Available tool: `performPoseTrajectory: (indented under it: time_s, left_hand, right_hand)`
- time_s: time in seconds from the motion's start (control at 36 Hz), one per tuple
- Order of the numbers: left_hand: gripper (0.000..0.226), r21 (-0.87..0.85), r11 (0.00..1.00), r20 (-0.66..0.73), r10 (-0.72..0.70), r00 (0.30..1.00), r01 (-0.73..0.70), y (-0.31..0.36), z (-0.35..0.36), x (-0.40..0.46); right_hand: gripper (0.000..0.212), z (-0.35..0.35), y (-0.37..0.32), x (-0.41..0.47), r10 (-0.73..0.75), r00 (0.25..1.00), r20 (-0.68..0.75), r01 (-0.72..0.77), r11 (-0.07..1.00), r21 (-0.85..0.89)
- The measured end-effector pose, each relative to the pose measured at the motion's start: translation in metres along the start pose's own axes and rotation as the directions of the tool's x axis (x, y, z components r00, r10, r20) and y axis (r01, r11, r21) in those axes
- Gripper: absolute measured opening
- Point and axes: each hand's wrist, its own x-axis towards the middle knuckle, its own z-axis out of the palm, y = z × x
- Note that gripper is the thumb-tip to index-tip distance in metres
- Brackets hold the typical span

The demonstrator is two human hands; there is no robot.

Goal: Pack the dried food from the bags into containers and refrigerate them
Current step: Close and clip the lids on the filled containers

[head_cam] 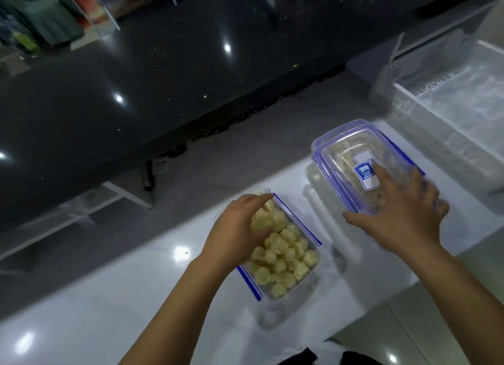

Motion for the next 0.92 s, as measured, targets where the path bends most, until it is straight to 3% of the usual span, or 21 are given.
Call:
performPoseTrajectory:
  time_s: [0.06,0.11,0.17,0.22,0.28,0.36,0.44,0.58,0.78,0.92]
  left_hand:
    - [0.045,-0.178,0.983,-0.163,-0.076,0.984,0.047,-0.009,0.0,-0.017]
    - [0.037,-0.356,0.927,-0.312,-0.238,0.92,0.12,-0.019,0.004,-0.039]
    - [0.038,-0.56,0.798,-0.325,-0.457,0.828,0.221,-0.029,0.011,-0.061]
    - [0.04,-0.772,0.578,-0.218,-0.632,0.743,0.266,-0.035,0.022,-0.081]
    - [0.042,-0.909,0.337,-0.075,-0.711,0.699,0.246,-0.037,0.036,-0.1]
    - [0.047,-0.948,0.095,0.152,-0.703,0.694,0.304,-0.035,0.055,-0.117]
    - [0.055,-0.955,-0.065,0.263,-0.644,0.719,0.291,-0.03,0.064,-0.121]
    - [0.053,-0.959,-0.08,0.263,-0.616,0.742,0.273,-0.025,0.062,-0.122]
    - [0.043,-0.955,-0.114,0.29,-0.549,0.784,0.274,-0.031,0.061,-0.13]
    - [0.056,-0.97,0.013,0.201,-0.527,0.826,0.244,-0.033,0.056,-0.13]
  right_hand:
    - [0.118,-0.004,-0.005,-0.016,-0.038,0.999,-0.009,0.039,0.997,0.062]
    - [0.119,-0.007,-0.012,-0.038,-0.093,0.996,0.001,0.092,0.989,0.116]
    - [0.116,-0.007,-0.02,-0.06,-0.151,0.988,0.03,0.144,0.976,0.163]
    - [0.113,-0.005,-0.028,-0.08,-0.209,0.974,0.082,0.187,0.958,0.219]
    - [0.113,0.001,-0.037,-0.095,-0.268,0.952,0.145,0.221,0.936,0.275]
    - [0.114,0.012,-0.057,-0.109,-0.324,0.928,0.186,0.263,0.92,0.29]
    - [0.116,0.026,-0.081,-0.114,-0.348,0.917,0.193,0.311,0.929,0.2]
    - [0.109,0.048,-0.107,-0.12,-0.351,0.915,0.2,0.359,0.933,-0.006]
    - [0.113,0.049,-0.111,-0.116,-0.332,0.902,0.276,0.369,0.925,-0.094]
    - [0.108,0.045,-0.103,-0.12,-0.391,0.865,0.313,0.444,0.888,-0.117]
